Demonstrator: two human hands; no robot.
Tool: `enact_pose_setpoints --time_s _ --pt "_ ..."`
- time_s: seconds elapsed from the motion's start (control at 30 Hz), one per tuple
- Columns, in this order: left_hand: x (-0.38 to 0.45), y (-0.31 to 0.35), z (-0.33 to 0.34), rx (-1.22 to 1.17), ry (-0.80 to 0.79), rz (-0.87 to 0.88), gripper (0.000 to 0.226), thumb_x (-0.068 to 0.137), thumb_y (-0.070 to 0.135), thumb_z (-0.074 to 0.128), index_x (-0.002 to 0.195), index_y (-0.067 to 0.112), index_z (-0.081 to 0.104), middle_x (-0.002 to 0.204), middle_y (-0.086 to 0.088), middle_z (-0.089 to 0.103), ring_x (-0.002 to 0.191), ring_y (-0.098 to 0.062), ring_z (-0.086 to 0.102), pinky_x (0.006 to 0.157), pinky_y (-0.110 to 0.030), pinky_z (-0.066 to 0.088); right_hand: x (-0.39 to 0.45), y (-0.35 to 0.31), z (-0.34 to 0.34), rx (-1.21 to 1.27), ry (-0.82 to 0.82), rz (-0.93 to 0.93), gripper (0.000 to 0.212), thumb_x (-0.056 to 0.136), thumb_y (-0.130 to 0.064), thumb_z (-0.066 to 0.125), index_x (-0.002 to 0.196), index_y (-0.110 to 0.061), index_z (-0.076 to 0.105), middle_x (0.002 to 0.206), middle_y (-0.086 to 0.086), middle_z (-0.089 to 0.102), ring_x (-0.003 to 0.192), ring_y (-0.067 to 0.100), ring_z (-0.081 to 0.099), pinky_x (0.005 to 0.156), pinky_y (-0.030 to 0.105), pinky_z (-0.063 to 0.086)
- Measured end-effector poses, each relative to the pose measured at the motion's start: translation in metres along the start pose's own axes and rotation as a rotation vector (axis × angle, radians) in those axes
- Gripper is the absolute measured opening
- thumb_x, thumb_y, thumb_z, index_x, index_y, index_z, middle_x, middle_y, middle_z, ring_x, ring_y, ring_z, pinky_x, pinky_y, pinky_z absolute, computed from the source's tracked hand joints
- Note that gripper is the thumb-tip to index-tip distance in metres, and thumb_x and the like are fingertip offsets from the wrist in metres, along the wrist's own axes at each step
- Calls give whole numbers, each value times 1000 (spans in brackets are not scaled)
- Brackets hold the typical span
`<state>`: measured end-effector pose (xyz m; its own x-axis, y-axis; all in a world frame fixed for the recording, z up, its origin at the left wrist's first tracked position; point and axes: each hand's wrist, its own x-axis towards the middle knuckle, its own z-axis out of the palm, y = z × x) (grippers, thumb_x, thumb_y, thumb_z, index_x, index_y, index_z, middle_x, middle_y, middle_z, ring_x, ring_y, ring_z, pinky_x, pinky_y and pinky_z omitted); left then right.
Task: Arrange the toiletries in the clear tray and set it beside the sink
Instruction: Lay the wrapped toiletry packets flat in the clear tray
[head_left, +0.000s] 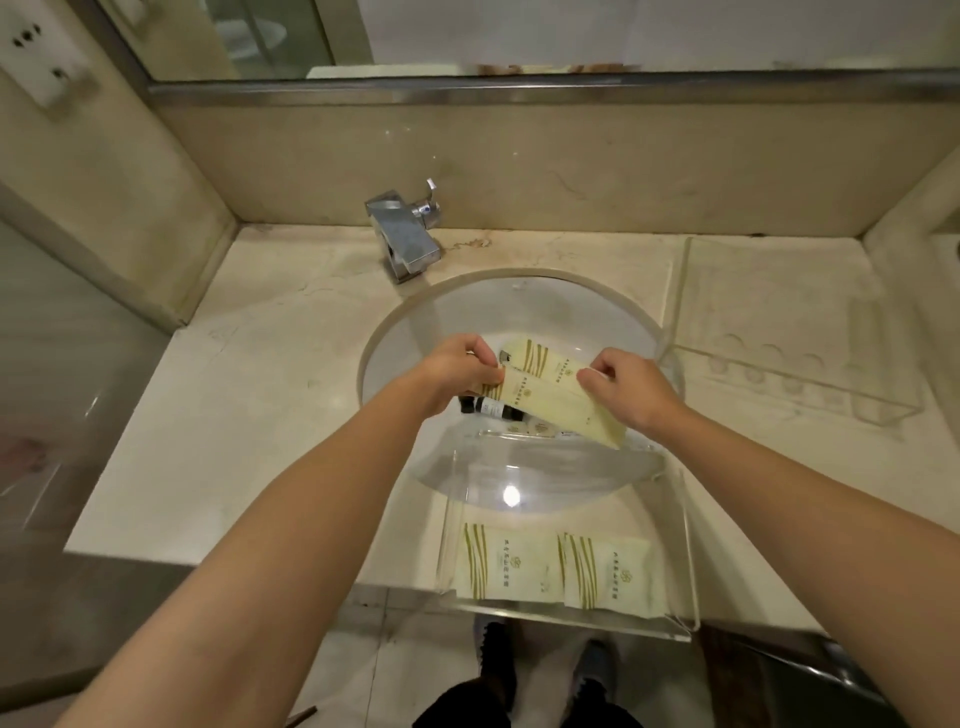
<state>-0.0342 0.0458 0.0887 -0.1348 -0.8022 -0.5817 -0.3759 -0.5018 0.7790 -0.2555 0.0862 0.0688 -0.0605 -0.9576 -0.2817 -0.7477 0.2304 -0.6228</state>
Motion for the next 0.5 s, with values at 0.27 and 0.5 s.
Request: enact_pose_setpoints --time_s 0.27,0.5 --pt "-41 -19 22 -5 14 51 28 85 -11 62 71 10 49 103 -19 64 104 -34 65 87 -43 57 -48 8 3 8 -67 -11 18 90 -35 57 90 -17 59 91 2 65 82 23 62 73 41 52" --pt "-58 -48 41 -4 18 27 27 85 -11 60 72 10 49 109 -19 62 107 -33 63 91 -45 55 -73 15 10 -84 -184 -16 14 87 -24 62 95 -19 52 94 4 65 85 25 62 73 39 51"
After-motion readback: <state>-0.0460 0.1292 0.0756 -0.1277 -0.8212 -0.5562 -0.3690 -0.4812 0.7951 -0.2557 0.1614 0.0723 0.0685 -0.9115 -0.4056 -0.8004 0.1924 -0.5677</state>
